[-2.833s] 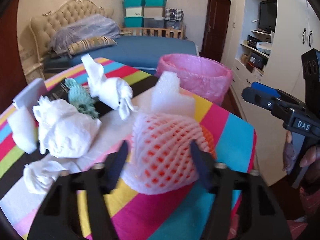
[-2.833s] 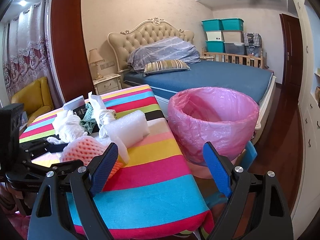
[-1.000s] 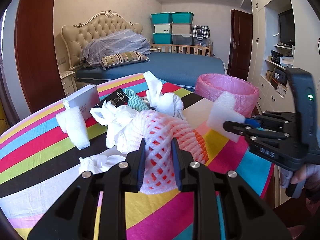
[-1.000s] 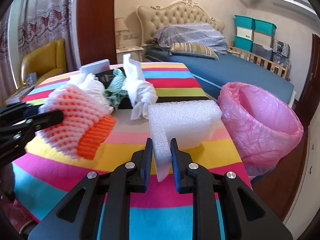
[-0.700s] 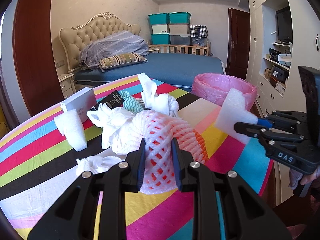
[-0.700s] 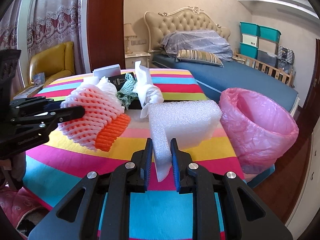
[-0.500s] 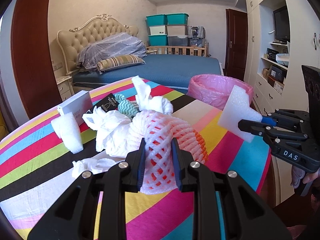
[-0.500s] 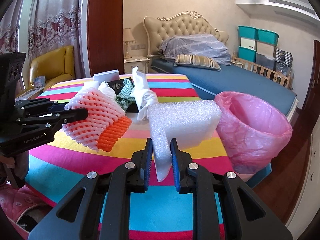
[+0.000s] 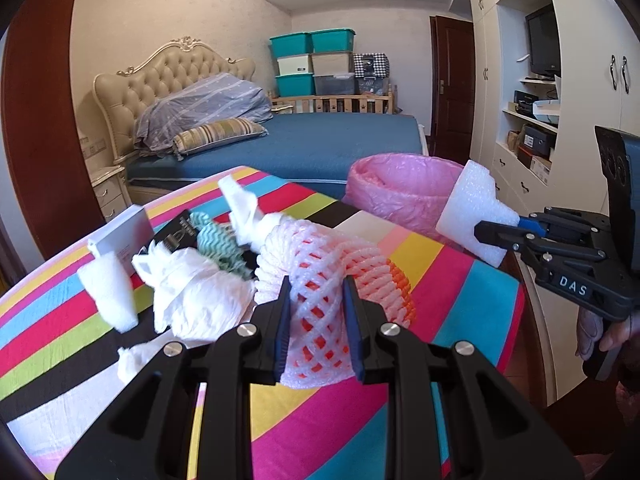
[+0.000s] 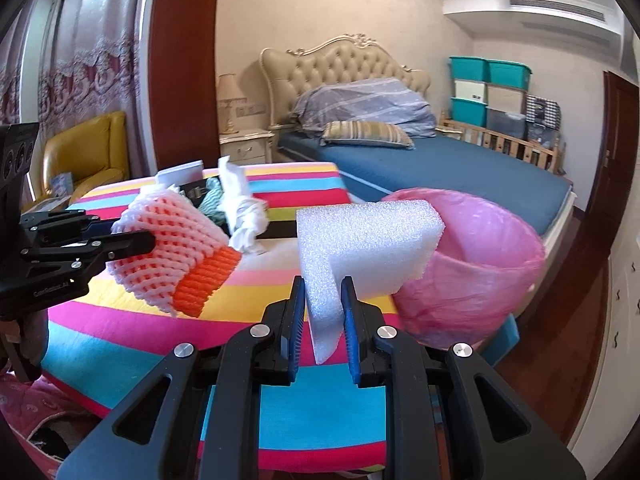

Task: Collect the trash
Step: 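Carry the fruit net and foam block with both tools over the pink wastebasket, then open the left tool to drop the fruit net while the right tool drops the foam block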

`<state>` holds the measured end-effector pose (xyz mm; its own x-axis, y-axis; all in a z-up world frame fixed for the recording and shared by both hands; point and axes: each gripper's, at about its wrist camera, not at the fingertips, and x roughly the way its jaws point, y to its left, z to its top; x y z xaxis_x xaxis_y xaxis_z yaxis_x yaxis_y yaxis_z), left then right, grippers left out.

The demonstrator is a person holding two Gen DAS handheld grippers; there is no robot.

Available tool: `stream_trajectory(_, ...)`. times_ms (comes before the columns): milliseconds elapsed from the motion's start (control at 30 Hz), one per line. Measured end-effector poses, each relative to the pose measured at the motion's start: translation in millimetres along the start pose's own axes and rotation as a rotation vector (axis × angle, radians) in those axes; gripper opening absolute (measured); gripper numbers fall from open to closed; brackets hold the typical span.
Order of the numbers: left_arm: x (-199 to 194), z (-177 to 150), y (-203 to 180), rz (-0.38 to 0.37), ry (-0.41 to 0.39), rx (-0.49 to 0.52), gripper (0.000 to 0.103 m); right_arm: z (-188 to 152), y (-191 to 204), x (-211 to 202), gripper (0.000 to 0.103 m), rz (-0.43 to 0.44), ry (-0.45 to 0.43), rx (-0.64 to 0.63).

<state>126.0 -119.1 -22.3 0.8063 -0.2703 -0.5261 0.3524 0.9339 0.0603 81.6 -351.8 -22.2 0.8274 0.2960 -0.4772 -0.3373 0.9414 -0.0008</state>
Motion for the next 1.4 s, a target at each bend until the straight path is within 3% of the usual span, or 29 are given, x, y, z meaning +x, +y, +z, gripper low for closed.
stream_trajectory(500, 44, 61, -34, -0.1, -0.027, 0.039, 0.024, 17, -72, 0, 0.019, -0.119, -0.046, 0.073)
stream_trajectory(867, 104, 118, -61, -0.118, -0.031, 0.033, 0.024, 38, -113, 22, 0.019, -0.176, -0.031, 0.024)
stream_trajectory(1400, 190, 177, -82, -0.121, -0.007, -0.004, 0.027, 54, -153, 74, 0.019, -0.154, 0.033, -0.028)
